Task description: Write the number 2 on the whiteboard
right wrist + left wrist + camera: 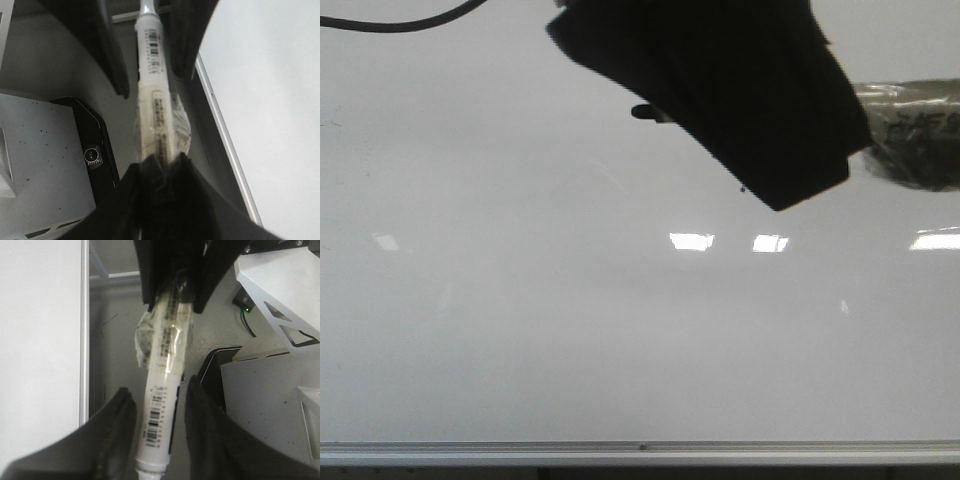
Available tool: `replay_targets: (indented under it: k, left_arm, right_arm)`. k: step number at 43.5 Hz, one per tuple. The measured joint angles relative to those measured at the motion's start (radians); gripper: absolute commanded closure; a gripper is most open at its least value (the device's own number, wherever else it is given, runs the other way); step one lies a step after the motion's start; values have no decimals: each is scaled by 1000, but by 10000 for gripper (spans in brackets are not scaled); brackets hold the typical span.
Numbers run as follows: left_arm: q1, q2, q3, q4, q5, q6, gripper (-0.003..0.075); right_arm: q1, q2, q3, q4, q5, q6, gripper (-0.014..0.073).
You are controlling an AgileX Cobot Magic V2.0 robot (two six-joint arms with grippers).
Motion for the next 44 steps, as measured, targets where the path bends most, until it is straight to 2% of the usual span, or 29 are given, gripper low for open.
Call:
replay_targets:
  k: [4,7,9,16,19,23,31,35,38,44]
  left_arm:
    - [0,0,0,2,6,10,715]
    - [-4,0,0,6,9,17,741]
    - [-4,0,0,6,9,17,741]
    - [-4,0,0,6,10,8,741]
    - [-4,0,0,34,4,-21,741]
    - [-4,-6,0,149,3,-116,741]
    - [39,-64,0,518,22,-495,741]
    - [128,-99,0,600,37,-666,741]
    - [223,-136,2,625,37,-745,741]
    - [412,-224,62,635,-1,-825,741]
  right_arm:
    - [0,0,0,-2,0,-5,657]
    - [0,0,0,-2,3,-8,607]
    - [0,0,0,-2,2,-8,529]
    - [0,0,0,-2,0,-4,160]
    - [-5,-6,0,-2,0,1,70]
    - [-32,-31,0,-9,2,36,52]
    - [-114,-87,0,-66,6,146,55]
    - [-158,-97,0,-85,9,170,55]
    - [-179,-97,0,-87,9,179,55]
    - [-194,-97,0,-90,13,180,55]
